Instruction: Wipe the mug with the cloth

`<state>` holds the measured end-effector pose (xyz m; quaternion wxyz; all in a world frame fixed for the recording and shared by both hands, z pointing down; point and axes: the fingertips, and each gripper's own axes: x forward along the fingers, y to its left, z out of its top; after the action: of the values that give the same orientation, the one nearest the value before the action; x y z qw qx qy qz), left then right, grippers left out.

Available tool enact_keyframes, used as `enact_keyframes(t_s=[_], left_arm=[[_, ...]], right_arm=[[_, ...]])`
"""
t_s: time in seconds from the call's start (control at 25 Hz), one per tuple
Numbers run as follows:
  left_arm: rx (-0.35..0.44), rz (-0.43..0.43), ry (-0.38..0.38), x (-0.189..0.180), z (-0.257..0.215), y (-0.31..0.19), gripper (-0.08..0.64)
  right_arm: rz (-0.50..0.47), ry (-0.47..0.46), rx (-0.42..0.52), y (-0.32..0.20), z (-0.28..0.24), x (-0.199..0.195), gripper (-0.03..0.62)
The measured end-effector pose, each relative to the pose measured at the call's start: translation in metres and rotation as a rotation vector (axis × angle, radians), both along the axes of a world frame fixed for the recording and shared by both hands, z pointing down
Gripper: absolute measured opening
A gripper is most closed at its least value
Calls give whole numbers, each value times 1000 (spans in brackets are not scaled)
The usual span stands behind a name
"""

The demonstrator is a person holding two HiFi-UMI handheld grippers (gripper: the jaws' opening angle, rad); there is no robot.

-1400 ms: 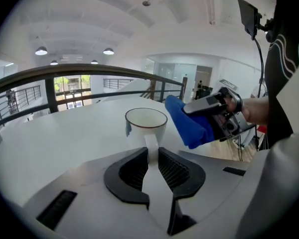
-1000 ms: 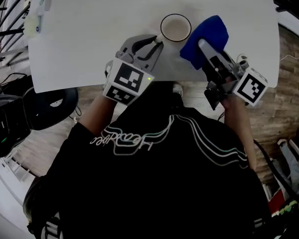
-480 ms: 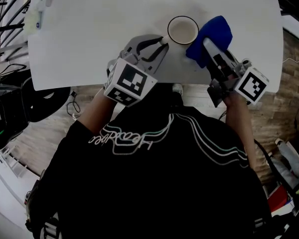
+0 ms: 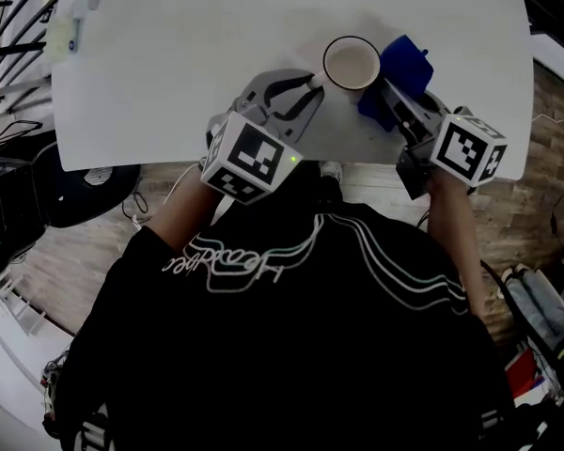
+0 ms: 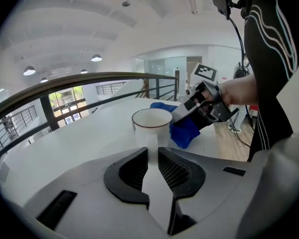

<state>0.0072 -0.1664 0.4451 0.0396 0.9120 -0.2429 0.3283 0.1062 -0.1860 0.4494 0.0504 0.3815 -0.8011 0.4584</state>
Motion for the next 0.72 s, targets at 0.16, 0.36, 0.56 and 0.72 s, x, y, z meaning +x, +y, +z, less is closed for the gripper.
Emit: enact_keyframes(t_s=[0.16,0.36,0.56,0.72], left_arm=[[-12,12,3,-7,2,-6,71],[2,14,-1,-1,6,-5,71],[22,33,-21,-10,-1,-15,73],[45,47,-36,-12,-2,-18,74]], right_arm=[[-48,94,-24,-7,10,-9,51],[-103,133,-9,-8,12,-2,51],[-76,86,9,-14,-10,3,51],[-55,5,53,-17,-30,12,51]])
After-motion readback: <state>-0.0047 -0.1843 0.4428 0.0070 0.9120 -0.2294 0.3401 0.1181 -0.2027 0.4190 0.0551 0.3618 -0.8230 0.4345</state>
